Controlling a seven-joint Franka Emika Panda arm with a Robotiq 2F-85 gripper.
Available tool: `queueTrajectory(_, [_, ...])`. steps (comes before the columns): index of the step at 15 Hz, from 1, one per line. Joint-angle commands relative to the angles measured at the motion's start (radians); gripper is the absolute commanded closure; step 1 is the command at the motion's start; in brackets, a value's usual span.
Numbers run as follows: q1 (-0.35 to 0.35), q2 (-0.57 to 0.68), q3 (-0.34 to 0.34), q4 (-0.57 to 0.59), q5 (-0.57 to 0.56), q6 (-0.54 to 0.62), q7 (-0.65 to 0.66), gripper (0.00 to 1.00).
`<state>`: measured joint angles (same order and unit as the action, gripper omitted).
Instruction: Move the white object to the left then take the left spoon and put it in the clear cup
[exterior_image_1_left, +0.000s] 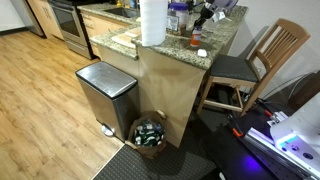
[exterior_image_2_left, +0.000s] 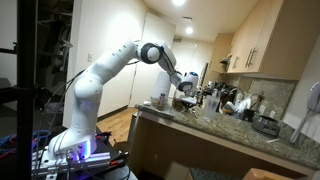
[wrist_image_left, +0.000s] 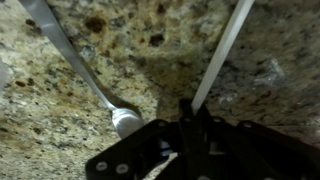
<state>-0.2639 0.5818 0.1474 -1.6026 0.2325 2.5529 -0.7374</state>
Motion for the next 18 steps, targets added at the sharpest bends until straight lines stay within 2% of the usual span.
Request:
queueTrajectory(1, [-0.017, -0.048, 0.016, -0.051, 0.018, 0.071, -0.023, 1.0])
queueTrajectory(7, [-0.035, -0.21, 0.127, -0.153, 0.03, 0.366, -0.124, 1.0])
queueTrajectory(11, [-0.073, -0.356, 0.216, -0.28, 0.076, 0.619, -0.205, 1.0])
queueTrajectory(13, [-0.137, -0.4, 0.318, -0.342, 0.14, 0.79, -0.242, 1.0])
queueTrajectory(14, [-0.062, -0.334, 0.23, -0.238, 0.086, 0.68, -0.18, 1.0])
queueTrajectory(16, [-0.102, -0.376, 0.286, -0.295, 0.114, 0.757, -0.202, 1.0])
queueTrajectory(18, [-0.11, -0.389, 0.295, -0.314, 0.115, 0.765, -0.202, 1.0])
